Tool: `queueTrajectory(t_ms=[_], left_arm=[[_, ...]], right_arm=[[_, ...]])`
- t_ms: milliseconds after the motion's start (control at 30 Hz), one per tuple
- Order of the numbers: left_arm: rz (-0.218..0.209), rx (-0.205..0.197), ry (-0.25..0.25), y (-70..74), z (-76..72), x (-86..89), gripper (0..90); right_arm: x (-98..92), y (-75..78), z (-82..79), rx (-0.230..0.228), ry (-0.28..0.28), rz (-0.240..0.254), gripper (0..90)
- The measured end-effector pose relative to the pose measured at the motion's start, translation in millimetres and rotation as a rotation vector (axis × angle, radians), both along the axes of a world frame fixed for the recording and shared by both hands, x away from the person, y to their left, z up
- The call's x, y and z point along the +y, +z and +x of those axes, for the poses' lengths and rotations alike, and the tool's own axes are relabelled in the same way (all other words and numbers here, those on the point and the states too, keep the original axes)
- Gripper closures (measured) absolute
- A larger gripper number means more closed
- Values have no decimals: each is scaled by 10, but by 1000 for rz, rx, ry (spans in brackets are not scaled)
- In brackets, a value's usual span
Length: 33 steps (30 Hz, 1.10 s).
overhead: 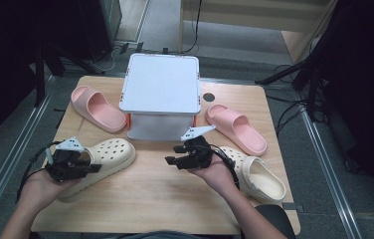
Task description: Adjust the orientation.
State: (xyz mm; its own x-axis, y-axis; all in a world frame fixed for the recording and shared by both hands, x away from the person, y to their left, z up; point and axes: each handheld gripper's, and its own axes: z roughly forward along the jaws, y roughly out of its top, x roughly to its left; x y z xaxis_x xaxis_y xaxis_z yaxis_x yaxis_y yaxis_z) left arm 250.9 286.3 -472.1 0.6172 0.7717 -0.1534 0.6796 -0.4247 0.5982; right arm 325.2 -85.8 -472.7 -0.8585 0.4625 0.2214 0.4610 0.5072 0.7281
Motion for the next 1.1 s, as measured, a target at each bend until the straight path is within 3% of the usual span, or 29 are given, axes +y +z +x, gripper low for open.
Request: queueTrajectory(t_ms=[233, 333, 433, 567, 633, 900, 1100], left_arm=[[-48, 14, 12, 100, 19, 19, 775], [-78, -25, 5, 198, 3, -22, 776], [-93, -35, -15, 243, 9, -95, 775], [-92, -24, -61, 261, 39, -231, 774], [-96, -14, -108, 257, 87, -356, 773], [-86, -14, -188, 258, 184, -663, 772], [-85, 14, -258, 176, 308, -981, 770]], right_arm=[[-17, 4, 7, -3, -6, 3, 479], [-27, 5, -4, -3, -12, 1, 478], [-38, 7, -17, -7, -16, 0, 474], [-60, 10, -29, -8, -26, -6, 461], [-105, 11, -46, -8, -42, -2, 460], [-221, 25, -125, -21, -74, 10, 465], [-345, 25, -198, -27, -119, 12, 467]])
